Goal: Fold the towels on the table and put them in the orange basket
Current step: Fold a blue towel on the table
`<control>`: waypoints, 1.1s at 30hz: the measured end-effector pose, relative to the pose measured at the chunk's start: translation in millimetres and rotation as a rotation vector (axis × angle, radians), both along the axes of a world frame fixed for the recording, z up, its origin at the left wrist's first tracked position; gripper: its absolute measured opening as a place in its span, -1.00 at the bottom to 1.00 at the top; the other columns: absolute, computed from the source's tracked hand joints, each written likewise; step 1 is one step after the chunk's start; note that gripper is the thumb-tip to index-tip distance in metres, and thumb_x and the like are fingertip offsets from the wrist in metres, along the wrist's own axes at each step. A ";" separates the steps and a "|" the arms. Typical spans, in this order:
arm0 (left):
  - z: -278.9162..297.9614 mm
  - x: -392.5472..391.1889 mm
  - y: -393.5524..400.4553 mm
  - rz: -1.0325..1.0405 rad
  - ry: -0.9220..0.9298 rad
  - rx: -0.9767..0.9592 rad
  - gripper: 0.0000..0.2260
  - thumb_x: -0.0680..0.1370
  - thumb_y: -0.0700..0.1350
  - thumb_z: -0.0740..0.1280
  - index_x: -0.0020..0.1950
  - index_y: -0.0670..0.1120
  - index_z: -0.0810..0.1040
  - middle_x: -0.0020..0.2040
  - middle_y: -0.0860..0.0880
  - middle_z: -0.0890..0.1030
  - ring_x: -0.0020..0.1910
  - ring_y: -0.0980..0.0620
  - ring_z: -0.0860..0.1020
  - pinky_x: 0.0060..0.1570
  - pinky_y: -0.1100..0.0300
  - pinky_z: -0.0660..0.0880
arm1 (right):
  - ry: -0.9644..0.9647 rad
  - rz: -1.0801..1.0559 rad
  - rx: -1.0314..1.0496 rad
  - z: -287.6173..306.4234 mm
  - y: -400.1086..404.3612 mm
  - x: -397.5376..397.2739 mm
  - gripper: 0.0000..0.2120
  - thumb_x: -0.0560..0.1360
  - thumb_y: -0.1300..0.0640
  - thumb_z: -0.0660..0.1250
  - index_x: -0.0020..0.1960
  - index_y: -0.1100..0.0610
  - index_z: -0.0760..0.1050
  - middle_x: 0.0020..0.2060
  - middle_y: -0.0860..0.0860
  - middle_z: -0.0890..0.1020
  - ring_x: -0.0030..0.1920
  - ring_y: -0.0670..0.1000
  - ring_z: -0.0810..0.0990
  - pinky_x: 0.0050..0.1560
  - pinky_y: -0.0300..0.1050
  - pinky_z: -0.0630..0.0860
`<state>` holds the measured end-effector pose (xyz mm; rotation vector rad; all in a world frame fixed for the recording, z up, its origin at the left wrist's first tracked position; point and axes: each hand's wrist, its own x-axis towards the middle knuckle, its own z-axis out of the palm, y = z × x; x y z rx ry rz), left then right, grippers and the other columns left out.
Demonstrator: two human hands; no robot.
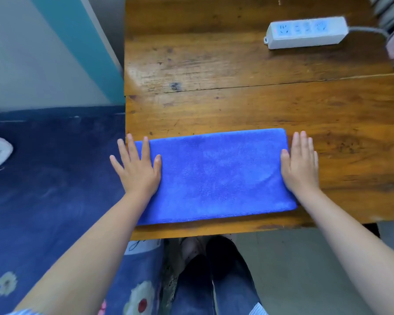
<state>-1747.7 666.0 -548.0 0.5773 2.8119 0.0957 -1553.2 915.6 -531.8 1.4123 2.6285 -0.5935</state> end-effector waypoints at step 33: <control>46.5 69.8 234.8 -0.408 -0.604 0.072 -0.50 0.47 -0.12 0.32 0.39 -0.05 0.31 0.22 -0.12 0.49 0.25 -0.14 0.42 0.27 0.01 0.37 | 0.154 -0.657 -0.402 25.4 -51.3 69.1 -0.71 0.42 0.11 0.38 0.11 0.09 0.44 -0.17 -0.06 0.48 0.07 0.08 0.52 0.16 -0.04 0.29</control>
